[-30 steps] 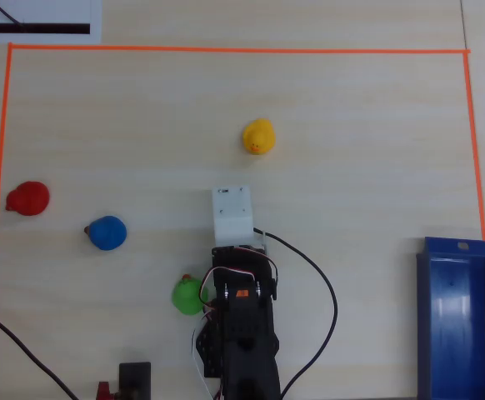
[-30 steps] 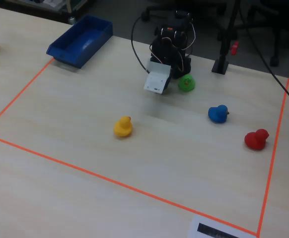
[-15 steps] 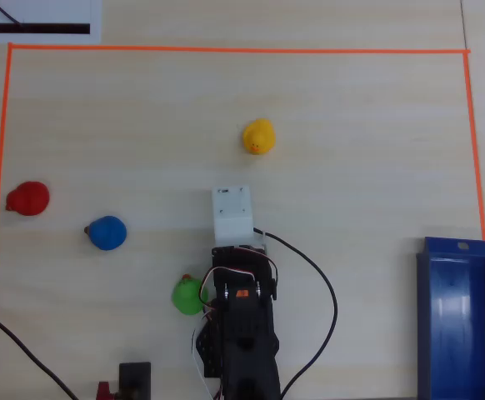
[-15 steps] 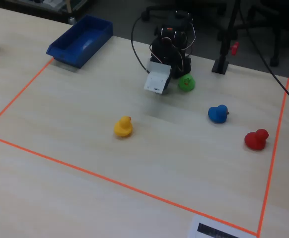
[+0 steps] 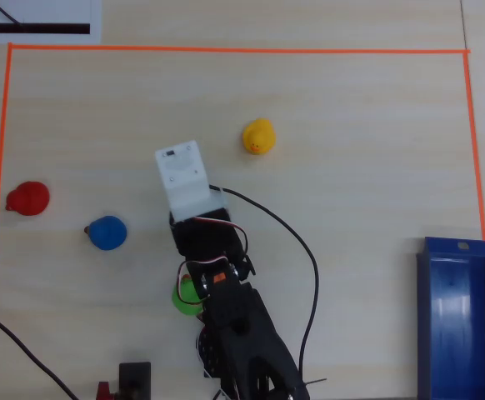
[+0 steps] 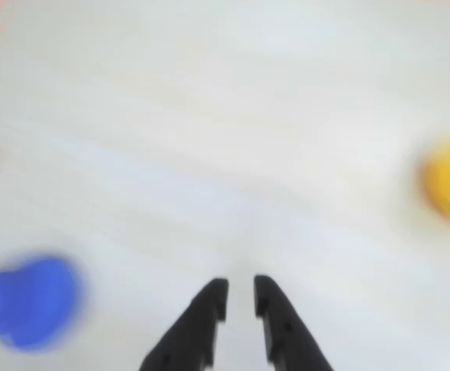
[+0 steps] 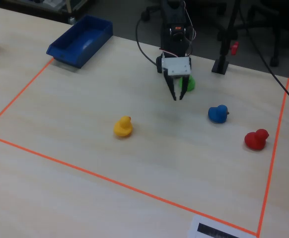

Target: Grasp red duck and put it into box.

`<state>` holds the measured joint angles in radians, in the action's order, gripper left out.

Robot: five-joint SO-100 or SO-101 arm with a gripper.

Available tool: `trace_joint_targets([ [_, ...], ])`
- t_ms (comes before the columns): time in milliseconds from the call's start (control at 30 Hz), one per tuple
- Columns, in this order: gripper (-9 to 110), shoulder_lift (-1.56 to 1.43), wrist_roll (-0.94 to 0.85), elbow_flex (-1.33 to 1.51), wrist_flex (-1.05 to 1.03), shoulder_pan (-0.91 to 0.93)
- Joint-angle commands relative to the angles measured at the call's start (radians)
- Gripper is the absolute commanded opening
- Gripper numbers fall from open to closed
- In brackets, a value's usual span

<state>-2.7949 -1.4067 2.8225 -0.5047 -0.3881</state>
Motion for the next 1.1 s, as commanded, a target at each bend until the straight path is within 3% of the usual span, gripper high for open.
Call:
trace_joint_targets([
  [0,5,0.172,0.046,-0.239,0.083,-0.219],
  [200,9,0.413,-0.028,-0.227,0.462,-0.431],
  [500,11,0.776,-0.058,-0.245,0.916,-0.506],
  [800,15,0.956,-0.002,-0.278,1.043,-0.597],
  [1067,18,1.155,-0.014,-0.479,0.976,-0.604],
])
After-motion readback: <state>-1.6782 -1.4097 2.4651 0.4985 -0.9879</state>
